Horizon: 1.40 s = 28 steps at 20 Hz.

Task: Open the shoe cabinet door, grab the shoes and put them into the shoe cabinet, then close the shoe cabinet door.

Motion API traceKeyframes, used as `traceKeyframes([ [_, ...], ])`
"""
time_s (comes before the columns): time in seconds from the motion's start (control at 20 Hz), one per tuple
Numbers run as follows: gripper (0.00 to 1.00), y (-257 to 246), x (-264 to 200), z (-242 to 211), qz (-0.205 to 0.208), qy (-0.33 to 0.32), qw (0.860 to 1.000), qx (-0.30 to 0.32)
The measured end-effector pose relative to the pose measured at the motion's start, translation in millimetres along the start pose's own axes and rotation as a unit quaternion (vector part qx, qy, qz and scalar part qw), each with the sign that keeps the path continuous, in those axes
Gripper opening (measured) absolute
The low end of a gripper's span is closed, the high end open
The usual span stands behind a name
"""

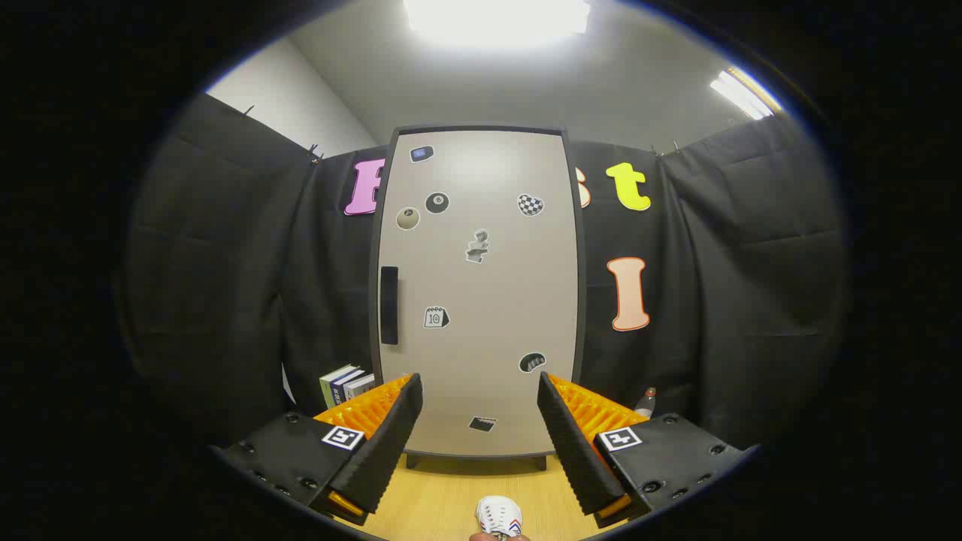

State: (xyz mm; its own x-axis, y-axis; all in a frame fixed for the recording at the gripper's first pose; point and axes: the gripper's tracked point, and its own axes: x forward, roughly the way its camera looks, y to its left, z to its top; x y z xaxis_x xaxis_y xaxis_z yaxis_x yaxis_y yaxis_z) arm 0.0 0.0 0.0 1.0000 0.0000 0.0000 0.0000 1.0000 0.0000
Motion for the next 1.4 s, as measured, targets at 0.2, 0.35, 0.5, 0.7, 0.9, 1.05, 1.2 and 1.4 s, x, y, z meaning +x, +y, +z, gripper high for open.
traceKeyframes([
  [0.2,0.97,2.5,-0.3,6.0,0.003,-0.004,1.000,0.003],
  [0.35,0.97,2.1,-0.3,7.7,0.001,-0.006,1.000,0.003],
  [0.5,0.97,0.1,-2.2,7.4,-0.001,-0.003,1.000,0.005],
  [0.7,0.97,0.1,-3.6,6.6,-0.001,0.001,1.000,0.003],
  [0.9,0.97,1.6,-4.9,8.7,-0.001,0.001,1.000,0.003],
  [1.05,0.97,3.3,-4.0,14.5,0.000,0.000,1.000,-0.001],
  [1.2,0.97,2.8,1.3,25.0,-0.002,-0.009,1.000,-0.009],
  [1.4,0.97,11.0,12.4,32.0,0.008,-0.013,1.000,-0.004],
])
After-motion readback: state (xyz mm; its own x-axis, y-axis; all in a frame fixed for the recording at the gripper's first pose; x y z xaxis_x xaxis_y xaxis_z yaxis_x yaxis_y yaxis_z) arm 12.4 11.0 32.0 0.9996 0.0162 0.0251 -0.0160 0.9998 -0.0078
